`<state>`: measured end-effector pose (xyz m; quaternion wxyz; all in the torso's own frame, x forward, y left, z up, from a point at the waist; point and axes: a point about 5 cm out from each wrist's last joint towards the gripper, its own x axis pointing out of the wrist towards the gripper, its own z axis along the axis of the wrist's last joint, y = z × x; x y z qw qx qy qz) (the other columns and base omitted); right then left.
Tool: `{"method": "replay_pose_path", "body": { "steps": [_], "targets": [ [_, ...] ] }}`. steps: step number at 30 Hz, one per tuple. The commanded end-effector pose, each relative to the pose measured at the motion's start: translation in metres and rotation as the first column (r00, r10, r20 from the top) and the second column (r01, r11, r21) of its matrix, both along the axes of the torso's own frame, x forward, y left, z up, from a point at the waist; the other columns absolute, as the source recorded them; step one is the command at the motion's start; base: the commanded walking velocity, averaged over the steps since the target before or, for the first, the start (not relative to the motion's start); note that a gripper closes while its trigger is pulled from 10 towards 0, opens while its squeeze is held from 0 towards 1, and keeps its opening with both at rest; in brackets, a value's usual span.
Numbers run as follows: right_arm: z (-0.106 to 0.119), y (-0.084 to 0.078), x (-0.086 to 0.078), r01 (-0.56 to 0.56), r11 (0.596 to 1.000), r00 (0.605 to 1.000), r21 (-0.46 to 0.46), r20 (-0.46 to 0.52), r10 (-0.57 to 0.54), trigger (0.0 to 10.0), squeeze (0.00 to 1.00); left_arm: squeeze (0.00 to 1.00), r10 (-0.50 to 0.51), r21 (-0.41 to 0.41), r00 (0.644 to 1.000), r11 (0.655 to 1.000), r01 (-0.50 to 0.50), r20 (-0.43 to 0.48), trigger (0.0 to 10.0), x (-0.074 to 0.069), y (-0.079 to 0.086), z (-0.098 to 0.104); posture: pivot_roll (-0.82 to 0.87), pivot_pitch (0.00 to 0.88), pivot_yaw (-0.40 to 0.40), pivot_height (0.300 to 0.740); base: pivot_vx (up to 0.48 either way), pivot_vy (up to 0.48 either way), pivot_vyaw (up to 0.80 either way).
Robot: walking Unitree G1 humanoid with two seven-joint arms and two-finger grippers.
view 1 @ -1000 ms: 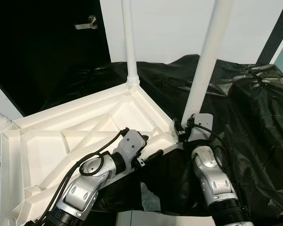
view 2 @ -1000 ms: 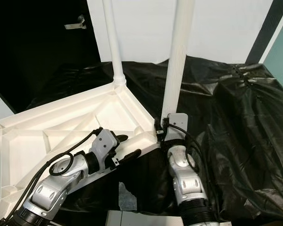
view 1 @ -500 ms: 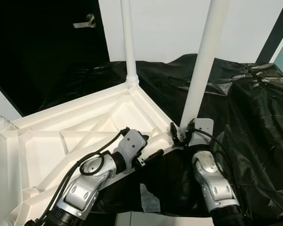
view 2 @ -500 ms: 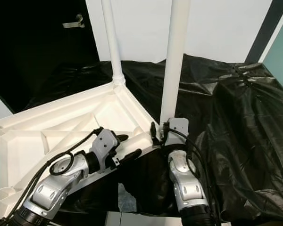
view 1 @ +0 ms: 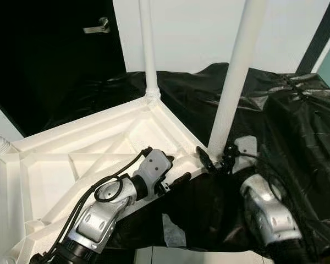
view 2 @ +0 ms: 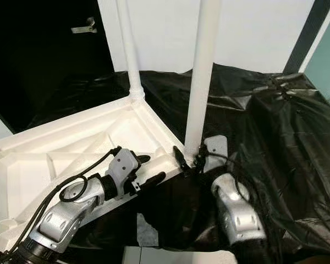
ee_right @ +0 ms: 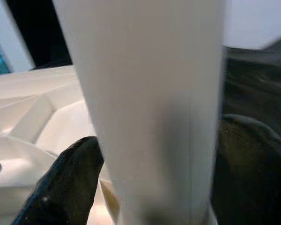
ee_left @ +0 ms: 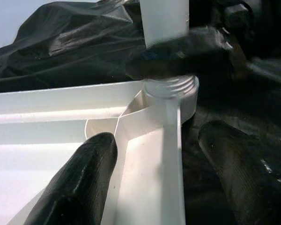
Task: Building children table
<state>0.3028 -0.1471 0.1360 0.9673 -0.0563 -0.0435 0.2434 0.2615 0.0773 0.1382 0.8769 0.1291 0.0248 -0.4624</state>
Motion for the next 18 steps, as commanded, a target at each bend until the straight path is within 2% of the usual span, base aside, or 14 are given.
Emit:
{"method": "replay_pose_path", "body": {
  "steps": [1,3,5,6,8,9,10,18],
  "targets": [
    [-0.002,0.006,0.007,-0.077,0.996,0.997,-0.039,-0.011,0.076,10.0,0.0,0.0,-0.041,0.017,0.999,0.999,0.041,-0.005,10.0,0.0,-0.002,-0.002,-0.01,0.0,-0.008,0.74,0.0,0.0,0.0],
    [-0.002,0.006,0.007,-0.077,0.996,0.997,-0.039,-0.011,0.076,10.0,0.0,0.0,-0.041,0.017,0.999,0.999,0.041,-0.005,10.0,0.0,-0.002,-0.002,-0.01,0.0,-0.008,0.74,0.0,0.0,0.0],
    [-0.001,0.008,0.011,-0.111,0.992,0.994,-0.062,-0.014,0.11,10.0,0.0,0.0,-0.039,0.016,0.999,0.999,0.039,-0.002,10.0,0.0,-0.002,-0.001,0.0,0.0,-0.012,0.74,0.0,0.0,0.0],
    [-0.001,0.014,0.016,-0.195,0.975,0.981,-0.103,-0.032,0.193,10.0,0.0,0.0,-0.025,0.014,1.0,1.0,0.025,0.005,10.0,0.001,-0.001,0.0,0.01,0.0,-0.025,0.74,0.0,0.0,0.0],
    [-0.001,0.014,0.016,-0.195,0.975,0.981,-0.103,-0.032,0.193,10.0,0.0,0.0,-0.025,0.014,1.0,1.0,0.025,0.005,10.0,0.001,-0.001,0.0,0.01,0.0,-0.025,0.74,0.0,0.0,0.0],
    [-0.002,0.015,0.017,-0.222,0.969,0.975,-0.111,-0.046,0.218,4.7,0.0,0.0,-0.019,0.012,1.0,1.0,0.018,0.007,10.0,0.002,-0.001,0.0,0.02,0.0,-0.029,0.74,0.0,0.0,0.0],
    [-0.005,0.015,0.017,-0.238,0.964,0.971,-0.119,-0.059,0.233,0.0,0.0,0.0,-0.013,0.011,1.0,1.0,0.013,0.009,10.0,0.002,0.0,0.0,0.03,0.0,-0.033,0.74,0.0,0.0,0.0],
    [-0.015,0.007,0.018,-0.234,0.967,0.97,-0.098,-0.098,0.224,0.0,0.0,0.0,0.003,0.015,1.0,1.0,-0.004,0.016,10.0,0.002,0.006,0.0,0.03,0.0,-0.028,0.74,0.0,0.0,0.0]
  ]
}}
